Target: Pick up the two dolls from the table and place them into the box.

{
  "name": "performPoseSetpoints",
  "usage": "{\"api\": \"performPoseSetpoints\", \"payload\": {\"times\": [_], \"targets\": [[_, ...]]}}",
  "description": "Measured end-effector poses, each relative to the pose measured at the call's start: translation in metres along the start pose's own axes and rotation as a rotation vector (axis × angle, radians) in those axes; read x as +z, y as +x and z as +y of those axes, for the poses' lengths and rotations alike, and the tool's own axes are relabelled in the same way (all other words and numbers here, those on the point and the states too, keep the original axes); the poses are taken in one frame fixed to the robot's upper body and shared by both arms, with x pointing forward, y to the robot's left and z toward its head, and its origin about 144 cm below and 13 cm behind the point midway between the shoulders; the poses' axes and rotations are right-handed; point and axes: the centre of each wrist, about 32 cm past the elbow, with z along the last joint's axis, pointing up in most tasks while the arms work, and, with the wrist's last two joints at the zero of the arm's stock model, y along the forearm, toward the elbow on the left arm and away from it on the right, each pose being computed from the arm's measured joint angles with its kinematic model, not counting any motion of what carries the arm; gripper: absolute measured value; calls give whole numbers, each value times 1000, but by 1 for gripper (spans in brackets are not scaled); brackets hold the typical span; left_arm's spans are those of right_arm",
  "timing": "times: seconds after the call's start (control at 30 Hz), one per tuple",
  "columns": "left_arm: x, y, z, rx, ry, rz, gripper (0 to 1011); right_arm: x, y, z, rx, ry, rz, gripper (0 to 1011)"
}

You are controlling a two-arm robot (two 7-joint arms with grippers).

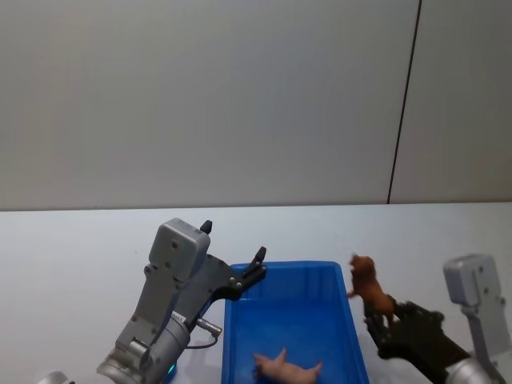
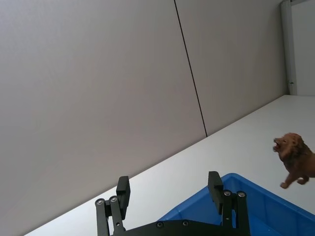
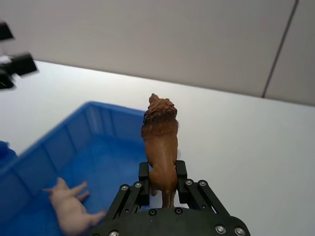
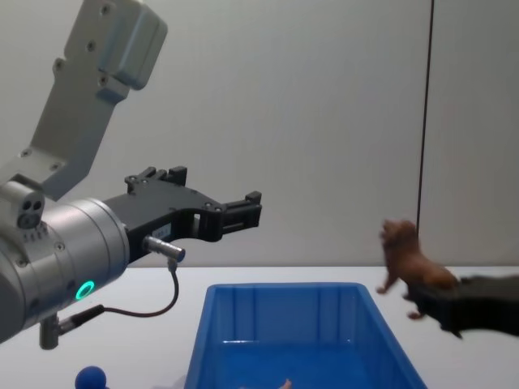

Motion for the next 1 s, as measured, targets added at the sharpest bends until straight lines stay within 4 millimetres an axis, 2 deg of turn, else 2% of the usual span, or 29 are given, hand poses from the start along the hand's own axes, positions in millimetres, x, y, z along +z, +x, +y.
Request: {"api": "performPoseSetpoints", "payload": {"times": [0.43,0.67,0.7,0.73,1.0], "targets": [[0,0,0,0,0,0,1001,19,-5,33,146,48,-10,296],[0,0,0,0,0,0,1001,21,-7,48,181,38,-7,507],[0,0,0,0,0,0,1001,21,-7,50,184,36,-6,579],[0,0,0,0,0,0,1001,21,-7,52,185,34,-6,579],[0,0,0,0,0,0,1001,21,-7,56,176,31,-4,833]]}}
